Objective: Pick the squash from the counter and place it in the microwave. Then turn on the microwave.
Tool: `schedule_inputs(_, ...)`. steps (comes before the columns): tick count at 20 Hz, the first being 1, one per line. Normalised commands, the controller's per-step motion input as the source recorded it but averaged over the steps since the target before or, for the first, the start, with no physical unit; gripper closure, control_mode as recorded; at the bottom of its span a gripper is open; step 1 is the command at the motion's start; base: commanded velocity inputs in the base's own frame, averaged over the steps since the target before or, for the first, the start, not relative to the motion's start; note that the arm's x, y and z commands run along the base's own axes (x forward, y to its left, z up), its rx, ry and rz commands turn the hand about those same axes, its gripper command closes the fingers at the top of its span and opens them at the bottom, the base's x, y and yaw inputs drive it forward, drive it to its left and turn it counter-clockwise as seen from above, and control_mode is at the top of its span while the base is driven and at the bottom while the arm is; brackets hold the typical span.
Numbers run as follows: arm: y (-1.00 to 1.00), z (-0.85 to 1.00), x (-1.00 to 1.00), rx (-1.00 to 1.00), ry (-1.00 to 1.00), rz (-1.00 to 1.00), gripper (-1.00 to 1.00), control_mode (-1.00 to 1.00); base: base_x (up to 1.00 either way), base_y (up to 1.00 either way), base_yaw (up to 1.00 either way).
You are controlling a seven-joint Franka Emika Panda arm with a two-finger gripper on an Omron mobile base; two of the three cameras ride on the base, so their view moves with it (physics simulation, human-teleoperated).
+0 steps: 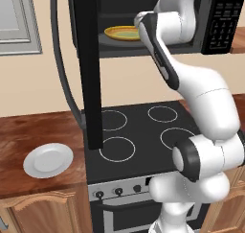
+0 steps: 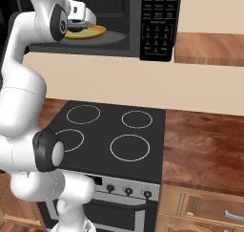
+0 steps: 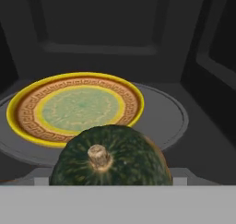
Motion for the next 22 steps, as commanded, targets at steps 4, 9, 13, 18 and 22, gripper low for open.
schedule_inputs(4,0.00,-0.09,0.34,0.03,0.00,0.00,1.00,-1.00,0.00,0.00,0.00)
schedule_inputs(9,0.00,-0.14,0.35,0.00,0.00,0.00,1.00,-1.00,0.00,0.00,0.00)
schedule_inputs(13,0.00,-0.08,0.30,0.00,0.00,0.00,1.00,-1.00,0.00,0.00,0.00)
schedule_inputs(18,0.02,0.00,0.16,0.00,0.00,0.00,1.00,-1.00,0.00,0.00,0.00)
schedule_inputs(22,0.10,0.00,0.15,0.00,0.00,0.00,1.00,-1.00,0.00,0.00,0.00)
